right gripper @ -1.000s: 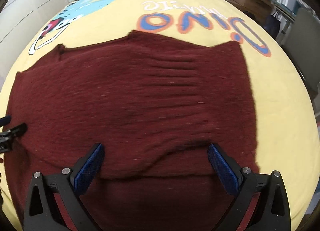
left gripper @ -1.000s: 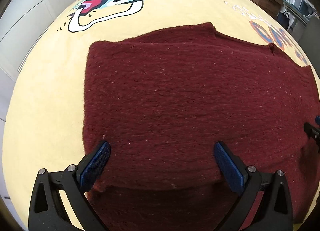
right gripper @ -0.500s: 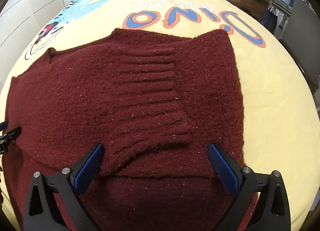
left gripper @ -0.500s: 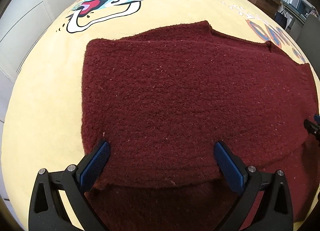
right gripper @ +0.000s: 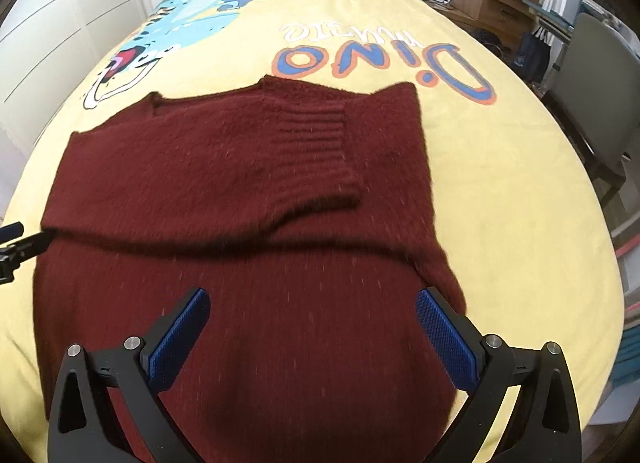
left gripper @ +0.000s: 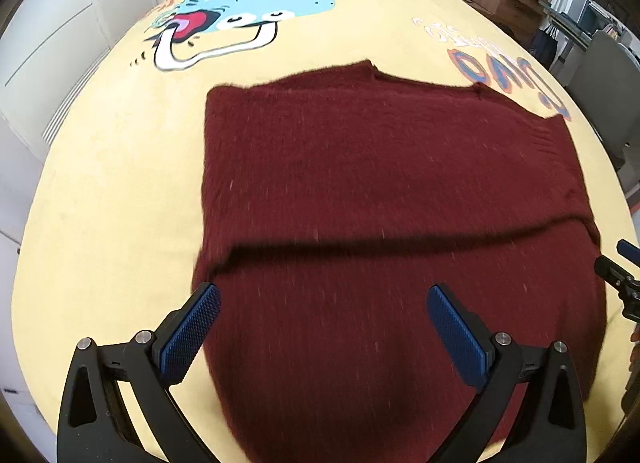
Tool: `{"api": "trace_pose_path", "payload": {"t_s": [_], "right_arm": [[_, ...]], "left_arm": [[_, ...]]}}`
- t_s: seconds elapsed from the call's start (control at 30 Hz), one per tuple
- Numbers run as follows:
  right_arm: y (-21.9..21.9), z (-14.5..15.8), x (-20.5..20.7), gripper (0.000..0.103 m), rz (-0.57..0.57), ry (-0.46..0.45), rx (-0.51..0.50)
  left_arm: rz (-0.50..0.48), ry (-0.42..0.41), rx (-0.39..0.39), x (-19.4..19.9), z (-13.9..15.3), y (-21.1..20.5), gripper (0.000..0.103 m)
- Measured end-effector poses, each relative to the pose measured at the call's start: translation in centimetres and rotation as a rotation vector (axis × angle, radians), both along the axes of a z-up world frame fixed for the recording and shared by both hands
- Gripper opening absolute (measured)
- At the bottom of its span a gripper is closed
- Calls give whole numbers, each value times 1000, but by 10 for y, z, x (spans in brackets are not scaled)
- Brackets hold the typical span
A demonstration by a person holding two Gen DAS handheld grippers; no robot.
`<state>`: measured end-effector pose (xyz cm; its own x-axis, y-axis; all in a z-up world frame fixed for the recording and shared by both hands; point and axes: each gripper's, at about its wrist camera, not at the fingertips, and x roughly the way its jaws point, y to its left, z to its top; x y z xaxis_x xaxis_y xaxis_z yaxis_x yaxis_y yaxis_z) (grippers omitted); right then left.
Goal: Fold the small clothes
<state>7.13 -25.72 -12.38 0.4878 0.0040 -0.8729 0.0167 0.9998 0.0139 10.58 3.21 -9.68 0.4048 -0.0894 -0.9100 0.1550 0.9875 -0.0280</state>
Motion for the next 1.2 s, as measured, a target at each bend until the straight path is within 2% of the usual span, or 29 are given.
{"api": "trace_pose_path", "payload": {"t_s": [0.3,0.63,0.83,1.0,1.1,1.17,1.2], "right_arm": [[-7,6,-45,103,-9,24,6],[-25,-10,-77,103,-47,79,10],[-38,-31,-94,103,-72,146,39],[-49,-60,-109,103,-101,236,84],[-55,-78,-113,103,-128,316,123],[-56,-80,-113,103,-129,327,122],[-55,-80,-113,103,-124,329,124]], "left_arm": [[37,65,13,-59,-8,9,102],[49,166,27,-90,-35,19,102],[28,229,48,-100,-54,15,102],[26,275,54,-102,-68,13,102],[8,310,43,-101,-78,7,102],[3,333,36,-101,-84,5,101],[4,341,25,-101,-87,5,98]]}}
